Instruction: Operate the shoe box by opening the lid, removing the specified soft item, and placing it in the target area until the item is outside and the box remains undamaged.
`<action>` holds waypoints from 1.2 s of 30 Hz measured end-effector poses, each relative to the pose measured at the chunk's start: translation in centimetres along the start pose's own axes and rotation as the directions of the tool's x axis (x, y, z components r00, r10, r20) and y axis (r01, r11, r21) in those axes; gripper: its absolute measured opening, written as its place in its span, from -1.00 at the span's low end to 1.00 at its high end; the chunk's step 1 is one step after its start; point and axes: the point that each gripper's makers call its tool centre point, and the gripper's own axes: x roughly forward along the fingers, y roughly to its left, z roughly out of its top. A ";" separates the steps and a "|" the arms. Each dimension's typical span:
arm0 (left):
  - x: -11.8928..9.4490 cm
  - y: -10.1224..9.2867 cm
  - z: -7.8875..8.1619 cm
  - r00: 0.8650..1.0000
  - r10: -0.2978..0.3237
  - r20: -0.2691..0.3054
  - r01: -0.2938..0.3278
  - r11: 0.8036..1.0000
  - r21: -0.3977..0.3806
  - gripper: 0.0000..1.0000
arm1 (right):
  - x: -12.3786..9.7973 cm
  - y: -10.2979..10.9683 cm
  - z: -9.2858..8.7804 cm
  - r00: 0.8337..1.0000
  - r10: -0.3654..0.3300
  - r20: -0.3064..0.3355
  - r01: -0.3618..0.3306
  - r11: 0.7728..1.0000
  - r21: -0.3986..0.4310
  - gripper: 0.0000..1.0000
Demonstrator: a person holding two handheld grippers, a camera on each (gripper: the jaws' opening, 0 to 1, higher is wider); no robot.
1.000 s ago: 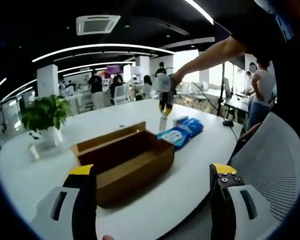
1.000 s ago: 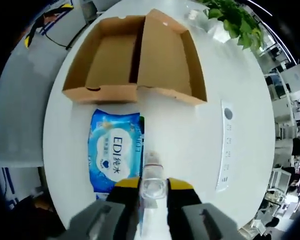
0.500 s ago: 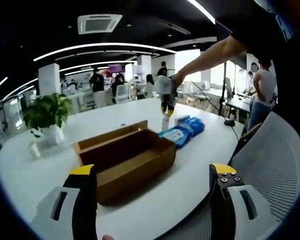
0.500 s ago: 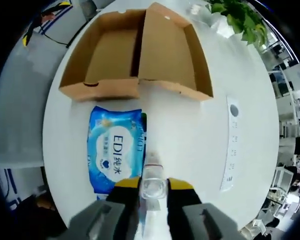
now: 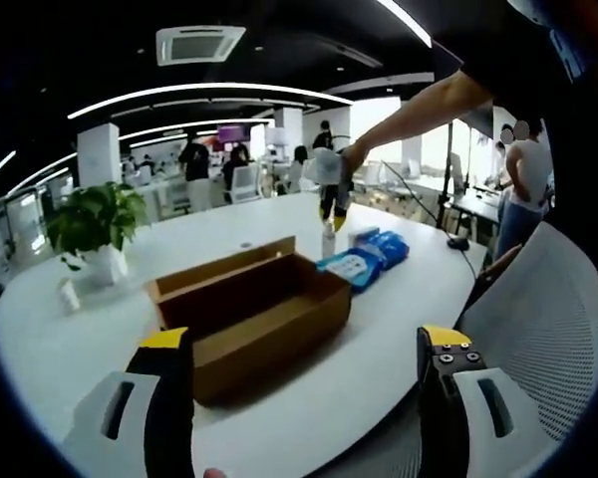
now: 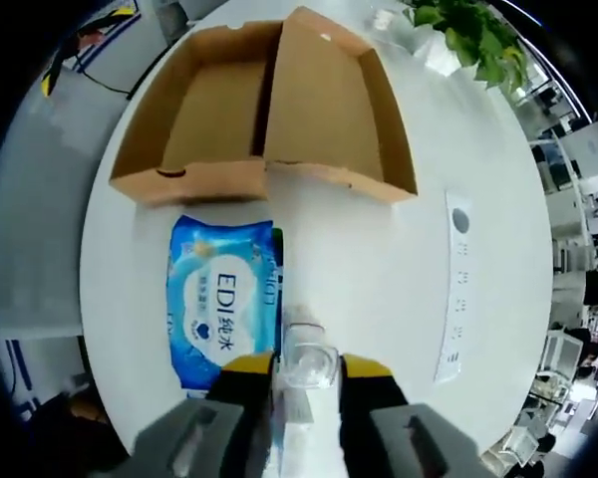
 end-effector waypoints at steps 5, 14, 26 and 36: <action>0.0 0.3 0.0 1.000 0.007 -0.002 -0.007 1.000 -0.006 0.90 | -0.1 -0.2 0.0 1.000 -0.010 0.005 0.010 1.000 0.000 -0.57; 0.4 3.0 -0.4 0.998 0.060 -0.031 -0.062 0.997 -0.049 0.62 | -1.0 -0.6 0.5 0.999 -0.029 0.041 0.029 1.000 0.004 -0.41; 1.8 6.0 -2.0 0.990 0.099 -0.103 -0.107 0.991 -0.083 0.41 | -3.0 -1.6 2.1 0.988 -0.062 0.141 0.048 0.994 0.095 -0.21; 2.9 8.5 -4.3 0.973 0.115 -0.201 -0.140 0.984 -0.111 0.20 | -4.7 -3.5 4.5 0.953 -0.114 0.280 0.025 0.953 0.301 -0.16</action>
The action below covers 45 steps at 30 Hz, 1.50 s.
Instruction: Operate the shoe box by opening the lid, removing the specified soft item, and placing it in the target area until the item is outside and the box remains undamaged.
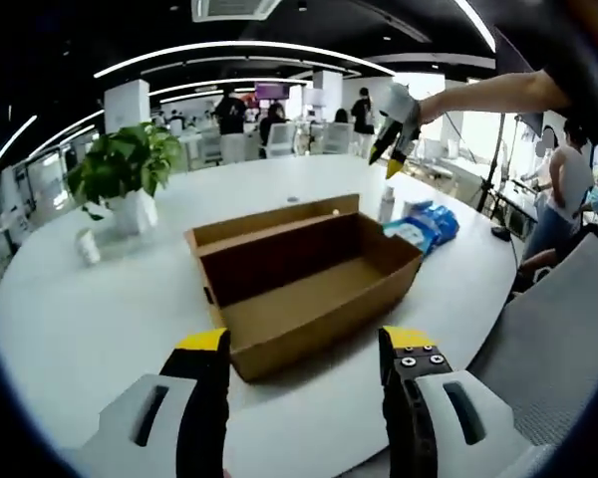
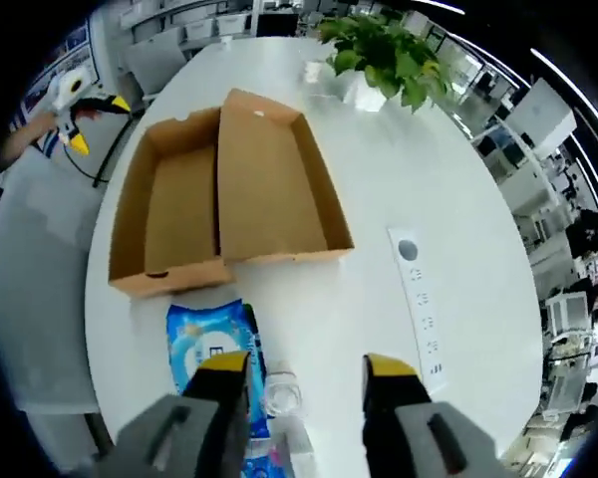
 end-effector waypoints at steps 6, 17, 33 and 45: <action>1.2 2.0 -1.1 0.998 0.048 -0.049 -0.051 0.997 -0.061 0.00 | 0.0 -0.5 1.3 0.998 -0.039 0.040 0.036 0.997 0.068 -0.18; 2.5 5.3 -1.9 0.989 0.117 -0.092 -0.131 0.977 -0.167 -0.40 | 2.0 -1.5 3.1 0.992 -0.096 0.082 0.081 0.983 0.165 -0.28; 4.2 7.8 -3.1 0.976 0.140 -0.165 -0.188 0.927 -0.326 -0.90 | 5.6 -3.1 4.5 0.978 -0.153 0.139 0.076 0.893 0.444 -0.38; 4.8 8.3 -3.5 0.969 0.161 -0.188 -0.231 0.865 -0.446 -0.92 | 8.8 -2.6 5.3 0.979 -0.124 0.159 -0.011 0.754 0.657 -0.51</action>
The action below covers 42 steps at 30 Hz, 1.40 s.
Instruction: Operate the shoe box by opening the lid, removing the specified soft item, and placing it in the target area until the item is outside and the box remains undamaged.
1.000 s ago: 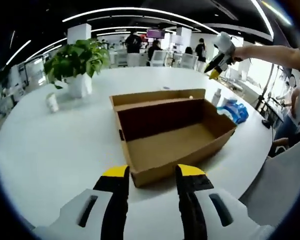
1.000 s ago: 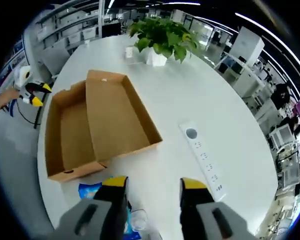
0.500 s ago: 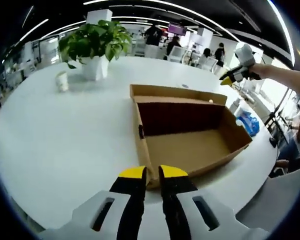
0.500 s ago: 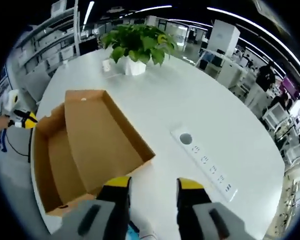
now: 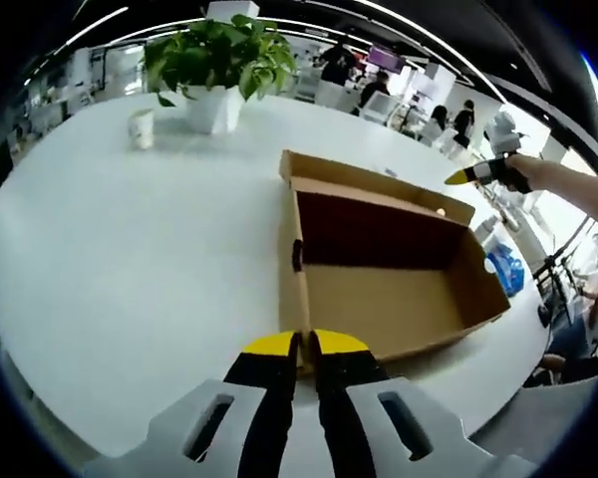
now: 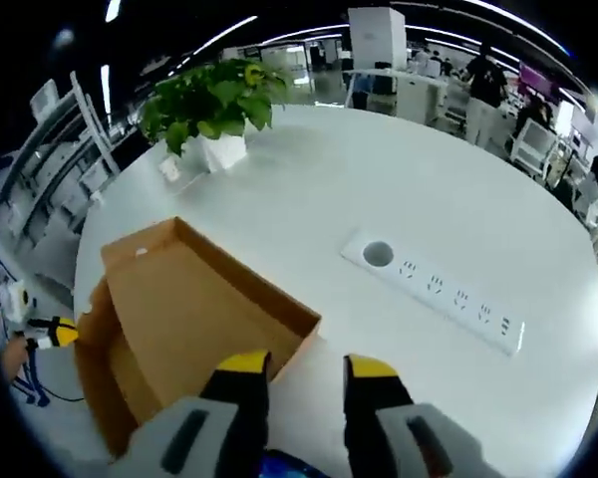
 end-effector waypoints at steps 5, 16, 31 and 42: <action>0.0 0.0 -0.1 1.000 0.004 0.010 -0.004 1.000 -0.026 -0.93 | 1.6 0.7 -1.3 0.999 -0.013 -0.040 0.013 1.000 0.000 -0.56; -0.1 -0.2 -0.2 1.000 0.007 0.009 -0.007 1.000 -0.016 -0.94 | 3.2 1.3 -0.8 1.000 -0.018 -0.011 0.018 1.000 0.024 -0.85; 0.0 -0.3 -0.3 1.000 0.014 0.012 -0.014 1.000 -0.009 -0.96 | 3.3 0.7 -1.2 0.998 -0.056 -0.022 0.059 0.984 0.170 -1.00; 0.0 -0.1 -0.4 1.000 0.008 0.015 -0.008 1.000 -0.021 -0.96 | 2.4 0.9 -0.7 0.998 -0.064 0.000 0.063 0.983 0.173 -1.00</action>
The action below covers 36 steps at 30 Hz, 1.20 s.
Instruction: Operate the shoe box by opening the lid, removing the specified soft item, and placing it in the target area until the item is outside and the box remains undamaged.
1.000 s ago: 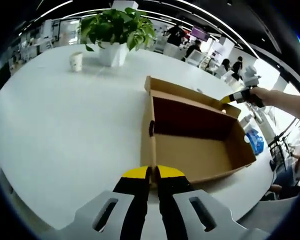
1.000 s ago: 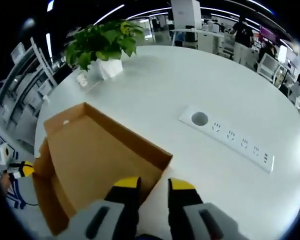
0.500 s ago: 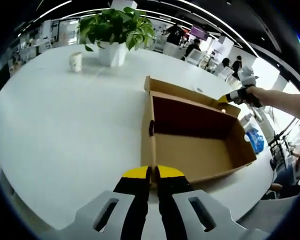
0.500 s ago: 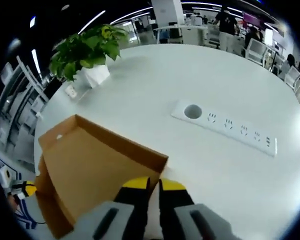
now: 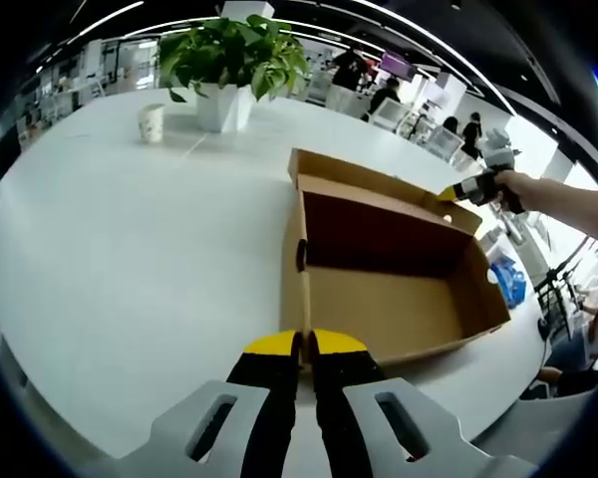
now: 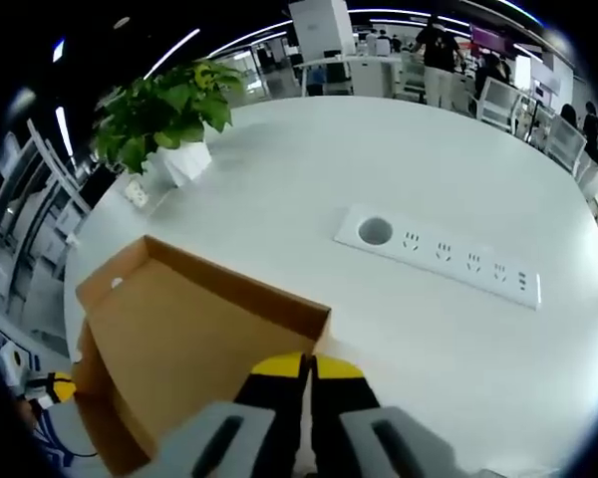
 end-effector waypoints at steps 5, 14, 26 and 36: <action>0.0 0.1 0.0 1.000 0.000 0.003 0.000 1.000 -0.007 -0.96 | -0.6 0.2 -0.1 1.000 0.006 0.009 -0.006 1.000 0.004 -1.00; 0.0 0.0 0.1 1.000 -0.004 -0.002 0.004 1.000 -0.012 -0.97 | -1.5 0.7 0.3 0.999 0.011 0.031 -0.010 1.000 -0.019 -1.00; 0.0 0.0 0.0 1.000 -0.010 0.003 0.010 0.999 -0.032 -0.97 | -2.8 1.3 0.9 0.997 0.019 0.076 -0.017 0.999 -0.028 -1.00; 0.0 -0.2 -0.1 1.000 -0.002 0.005 0.003 0.999 -0.033 -0.97 | -3.8 1.6 2.1 0.991 0.036 0.128 -0.030 0.999 -0.043 -1.00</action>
